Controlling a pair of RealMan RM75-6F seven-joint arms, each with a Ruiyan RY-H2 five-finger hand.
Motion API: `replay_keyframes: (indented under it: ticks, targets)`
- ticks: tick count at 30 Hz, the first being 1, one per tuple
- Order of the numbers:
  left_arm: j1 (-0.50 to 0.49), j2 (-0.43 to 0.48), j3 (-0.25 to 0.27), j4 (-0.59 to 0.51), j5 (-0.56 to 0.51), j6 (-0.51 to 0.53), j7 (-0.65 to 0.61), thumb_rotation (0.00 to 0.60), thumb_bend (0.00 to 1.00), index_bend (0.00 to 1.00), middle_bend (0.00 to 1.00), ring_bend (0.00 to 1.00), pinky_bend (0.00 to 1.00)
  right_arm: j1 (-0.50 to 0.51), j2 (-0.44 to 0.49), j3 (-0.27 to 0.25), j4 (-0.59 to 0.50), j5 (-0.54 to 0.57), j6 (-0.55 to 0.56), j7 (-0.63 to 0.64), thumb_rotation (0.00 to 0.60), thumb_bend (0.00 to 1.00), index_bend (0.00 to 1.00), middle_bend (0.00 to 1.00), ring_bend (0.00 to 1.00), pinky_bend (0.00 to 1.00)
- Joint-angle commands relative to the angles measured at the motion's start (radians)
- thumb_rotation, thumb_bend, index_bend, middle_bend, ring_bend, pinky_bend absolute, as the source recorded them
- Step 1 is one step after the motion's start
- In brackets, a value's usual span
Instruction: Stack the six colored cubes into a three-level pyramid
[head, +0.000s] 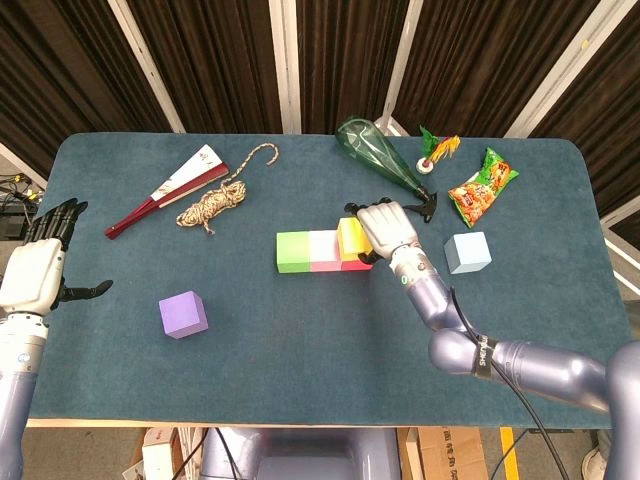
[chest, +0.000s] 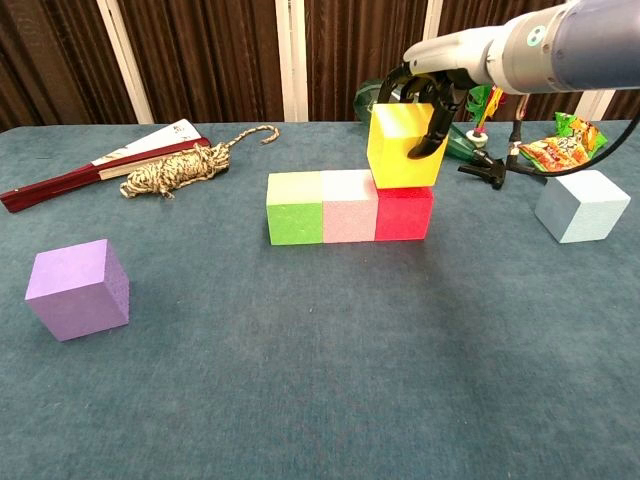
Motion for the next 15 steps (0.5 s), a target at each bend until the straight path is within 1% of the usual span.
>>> replay_keyframes:
  ticks: [1, 10, 15]
  targets:
    - [-0.001, 0.000, -0.001, 0.003, -0.005, -0.002, -0.001, 0.600, 0.13, 0.00, 0.00, 0.00, 0.03, 0.027, -0.016, -0.007, 0.014, 0.054, -0.010, -0.005, 0.600, 0.29, 0.21, 0.47, 0.47, 0.21]
    - [-0.001, 0.008, -0.006, 0.010, -0.014, -0.009, -0.015, 0.600, 0.13, 0.00, 0.00, 0.00, 0.03, 0.092, -0.044, -0.013, 0.034, 0.187, 0.022, -0.026, 0.600, 0.29, 0.21, 0.47, 0.47, 0.21]
    - [0.000, 0.013, -0.005, 0.011, -0.013, -0.013, -0.024, 0.600, 0.13, 0.00, 0.00, 0.00, 0.03, 0.112, -0.047, -0.018, 0.036, 0.211, 0.033, -0.035, 0.600, 0.29, 0.21, 0.47, 0.47, 0.21]
